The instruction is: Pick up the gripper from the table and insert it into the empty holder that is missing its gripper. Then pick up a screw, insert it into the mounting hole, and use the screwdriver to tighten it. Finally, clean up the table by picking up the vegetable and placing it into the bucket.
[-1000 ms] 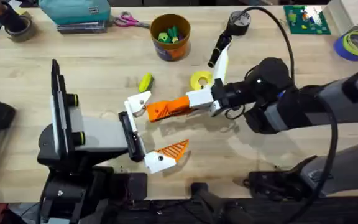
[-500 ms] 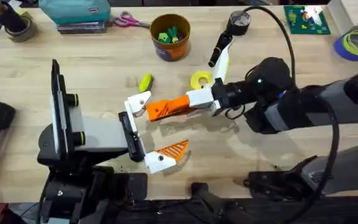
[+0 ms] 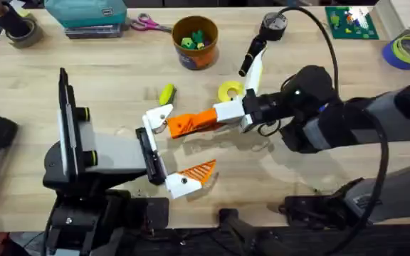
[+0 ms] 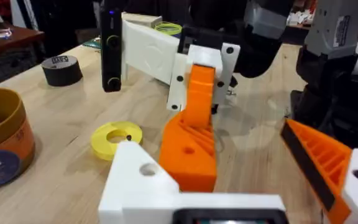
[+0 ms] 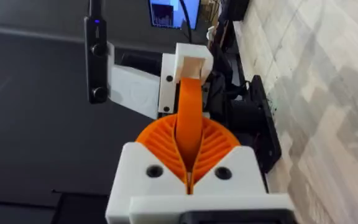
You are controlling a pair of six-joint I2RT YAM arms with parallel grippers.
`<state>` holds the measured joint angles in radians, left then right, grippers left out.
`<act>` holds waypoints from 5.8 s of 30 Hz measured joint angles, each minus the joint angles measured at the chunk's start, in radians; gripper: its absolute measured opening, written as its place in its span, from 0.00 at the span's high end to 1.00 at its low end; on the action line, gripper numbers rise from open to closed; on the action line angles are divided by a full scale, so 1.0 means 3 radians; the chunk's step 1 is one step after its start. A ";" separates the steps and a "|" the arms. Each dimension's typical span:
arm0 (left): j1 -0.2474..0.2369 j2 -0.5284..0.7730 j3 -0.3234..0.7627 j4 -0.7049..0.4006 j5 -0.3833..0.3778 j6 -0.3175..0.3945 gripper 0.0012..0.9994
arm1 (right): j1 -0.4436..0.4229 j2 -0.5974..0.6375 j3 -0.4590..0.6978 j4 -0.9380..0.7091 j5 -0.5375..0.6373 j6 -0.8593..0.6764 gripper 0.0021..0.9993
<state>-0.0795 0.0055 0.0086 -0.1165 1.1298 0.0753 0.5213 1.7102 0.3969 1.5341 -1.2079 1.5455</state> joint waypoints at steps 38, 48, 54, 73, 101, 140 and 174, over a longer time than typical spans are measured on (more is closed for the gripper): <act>0.0000 -0.0001 0.0000 0.0000 0.0001 0.0000 0.01 | 0.0038 -0.0058 0.0000 -0.0118 0.0150 0.0080 0.99; 0.0000 -0.0001 0.0000 0.0000 0.0001 0.0000 0.01 | 0.0098 -0.0034 0.0039 -0.0129 0.0188 0.0086 0.99; 0.0000 -0.0001 0.0000 0.0001 -0.0002 0.0001 0.01 | 0.0118 -0.0017 0.0096 -0.0185 0.0196 0.0086 0.99; 0.0000 -0.0001 0.0000 0.0001 -0.0013 -0.0008 0.01 | 0.0219 0.0301 0.0437 -0.0176 0.0197 0.0086 0.99; 0.0000 -0.0001 0.0000 0.0001 -0.0021 -0.0011 0.01 | 0.0238 0.0328 0.0472 -0.0177 0.0198 0.0085 0.99; 0.0000 -0.0001 0.0000 0.0000 0.0000 -0.0009 0.01 | 0.0278 0.0344 0.0477 -0.0189 0.0199 0.0097 0.01; 0.0000 -0.0001 0.0000 0.0000 0.0000 -0.0008 0.01 | -0.1090 -0.1225 0.0649 -0.4510 -0.0058 -0.2069 0.00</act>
<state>-0.0795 0.0051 0.0086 -0.1165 1.1297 0.0731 0.1942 1.3427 0.5916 0.1810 -1.2253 0.9248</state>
